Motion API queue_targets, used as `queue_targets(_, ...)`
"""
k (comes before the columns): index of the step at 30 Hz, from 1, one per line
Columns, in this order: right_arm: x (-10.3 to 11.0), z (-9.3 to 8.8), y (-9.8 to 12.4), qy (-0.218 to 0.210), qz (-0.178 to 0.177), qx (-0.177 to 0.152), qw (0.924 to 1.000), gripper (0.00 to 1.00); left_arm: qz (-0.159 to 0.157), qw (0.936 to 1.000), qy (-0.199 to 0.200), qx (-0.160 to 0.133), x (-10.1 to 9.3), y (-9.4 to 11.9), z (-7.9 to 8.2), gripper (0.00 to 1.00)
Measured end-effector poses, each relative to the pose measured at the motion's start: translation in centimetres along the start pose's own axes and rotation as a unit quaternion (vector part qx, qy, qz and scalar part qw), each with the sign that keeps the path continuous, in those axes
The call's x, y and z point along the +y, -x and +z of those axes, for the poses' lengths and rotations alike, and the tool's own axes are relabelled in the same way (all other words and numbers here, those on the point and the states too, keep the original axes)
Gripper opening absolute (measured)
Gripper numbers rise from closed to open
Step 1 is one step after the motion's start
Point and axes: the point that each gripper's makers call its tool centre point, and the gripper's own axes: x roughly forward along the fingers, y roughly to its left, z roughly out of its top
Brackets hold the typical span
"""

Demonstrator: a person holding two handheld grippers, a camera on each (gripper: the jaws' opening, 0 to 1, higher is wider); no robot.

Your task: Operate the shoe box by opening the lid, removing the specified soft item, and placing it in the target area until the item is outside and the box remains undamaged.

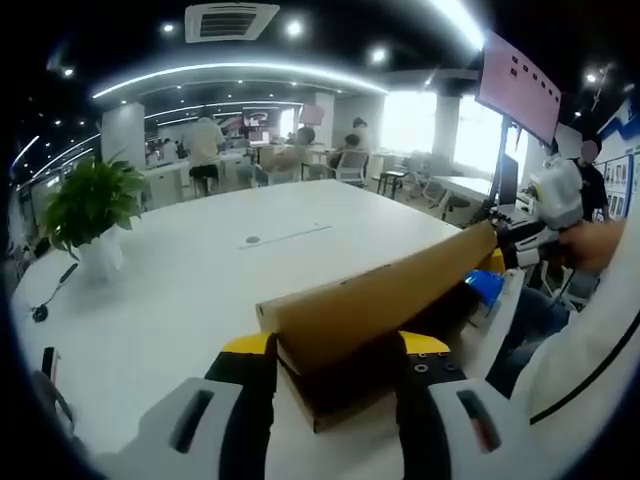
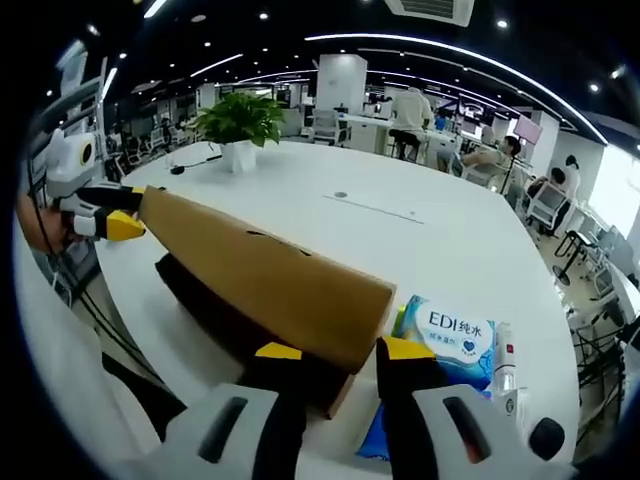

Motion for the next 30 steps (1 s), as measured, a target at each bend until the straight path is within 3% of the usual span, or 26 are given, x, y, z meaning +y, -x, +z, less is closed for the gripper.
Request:
queue_targets(6,-0.1,0.3,-1.0,0.01,0.011,0.005,0.9999,0.26,0.005,1.0,0.008,0.003,0.3,-0.2,0.1,0.48)
queue_targets(12,0.5,-0.7,-2.0,-0.01,0.033,0.03,0.999,0.25,0.008,0.9992,0.036,0.013,0.7,-0.7,-0.5,0.5)
queue_targets(15,0.6,-1.0,-2.3,0.0,0.03,0.037,0.9989,0.25,0.01,0.9991,0.036,0.02,0.4,-0.9,-0.8,0.53)
queue_targets(21,1.8,-2.5,-2.8,-0.061,0.063,0.063,0.9941,0.23,0.018,0.9982,0.048,0.031,0.3,-1.0,-1.8,0.58)
queue_targets(30,2.7,-3.4,-3.8,-0.027,0.069,0.079,0.9941,0.34,0.018,0.9968,0.063,0.046,0.4,-1.2,-3.1,0.59)
